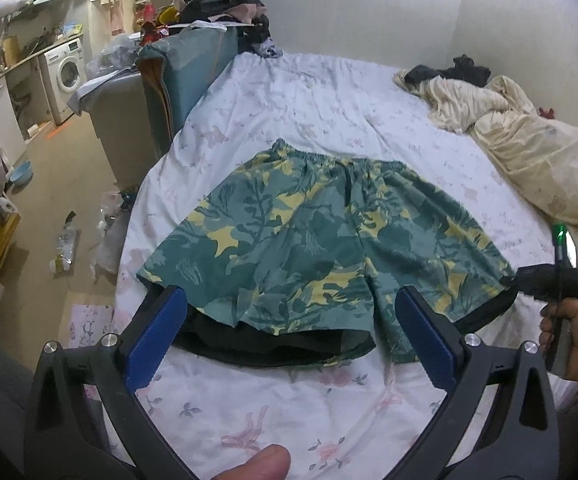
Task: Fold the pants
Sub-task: 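Grasp one leg hem of the shorts with the right gripper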
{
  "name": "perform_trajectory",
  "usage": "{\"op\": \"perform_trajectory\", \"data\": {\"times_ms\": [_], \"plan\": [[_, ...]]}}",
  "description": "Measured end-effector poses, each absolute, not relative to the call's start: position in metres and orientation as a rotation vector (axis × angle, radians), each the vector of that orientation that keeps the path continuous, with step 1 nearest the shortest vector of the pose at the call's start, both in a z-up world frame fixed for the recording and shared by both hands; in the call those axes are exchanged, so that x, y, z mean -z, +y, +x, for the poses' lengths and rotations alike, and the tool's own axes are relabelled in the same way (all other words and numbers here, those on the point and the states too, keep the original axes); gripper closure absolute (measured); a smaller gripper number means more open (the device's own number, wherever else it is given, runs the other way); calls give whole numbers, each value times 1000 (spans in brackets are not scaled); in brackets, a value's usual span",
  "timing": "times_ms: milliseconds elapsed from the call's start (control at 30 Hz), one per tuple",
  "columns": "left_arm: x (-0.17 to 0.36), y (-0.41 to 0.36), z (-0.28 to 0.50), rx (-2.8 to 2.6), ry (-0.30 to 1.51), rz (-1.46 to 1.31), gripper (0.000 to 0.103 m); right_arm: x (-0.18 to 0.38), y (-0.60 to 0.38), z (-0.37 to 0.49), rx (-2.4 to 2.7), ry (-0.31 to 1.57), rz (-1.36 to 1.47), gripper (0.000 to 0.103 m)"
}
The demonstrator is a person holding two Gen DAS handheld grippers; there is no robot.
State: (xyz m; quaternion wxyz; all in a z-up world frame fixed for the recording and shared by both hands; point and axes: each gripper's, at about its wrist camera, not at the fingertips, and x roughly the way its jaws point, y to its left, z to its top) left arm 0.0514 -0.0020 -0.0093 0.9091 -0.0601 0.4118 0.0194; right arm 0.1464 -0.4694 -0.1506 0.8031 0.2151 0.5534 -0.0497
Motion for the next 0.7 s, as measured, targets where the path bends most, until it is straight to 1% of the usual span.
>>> {"op": "perform_trajectory", "data": {"times_ms": [33, 67, 100, 167, 300, 367, 433, 467, 533, 633, 700], "plan": [[11, -3, 52, -36, 858, -121, 1, 145, -467, 144, 97, 1162, 446, 91], [13, -5, 53, -33, 864, -118, 1, 139, -466, 140, 92, 1134, 441, 97], [14, -6, 53, -30, 872, -114, 1, 132, -468, 141, 77, 1106, 457, 100], [16, -8, 54, -23, 878, -108, 1, 108, -466, 136, 26, 994, 468, 101], [12, -5, 68, 29, 932, -152, 1, 75, -449, 130, -107, 860, 511, 101], [9, -2, 81, 22, 947, -155, 1, 50, -423, 125, -255, 771, 506, 101], [7, 1, 97, 20, 955, -154, 1, 40, -389, 127, -411, 744, 499, 102], [6, 4, 110, 21, 971, -153, 1, 36, -368, 125, -532, 760, 481, 102], [7, 7, 137, 26, 1006, -139, 1, 45, -322, 120, -687, 861, 377, 102], [14, 0, 183, 37, 1045, -104, 1, 70, -287, 116, -745, 976, 297, 102], [25, -14, 219, 66, 1079, -83, 1, 85, -283, 115, -747, 1026, 311, 102]]}}
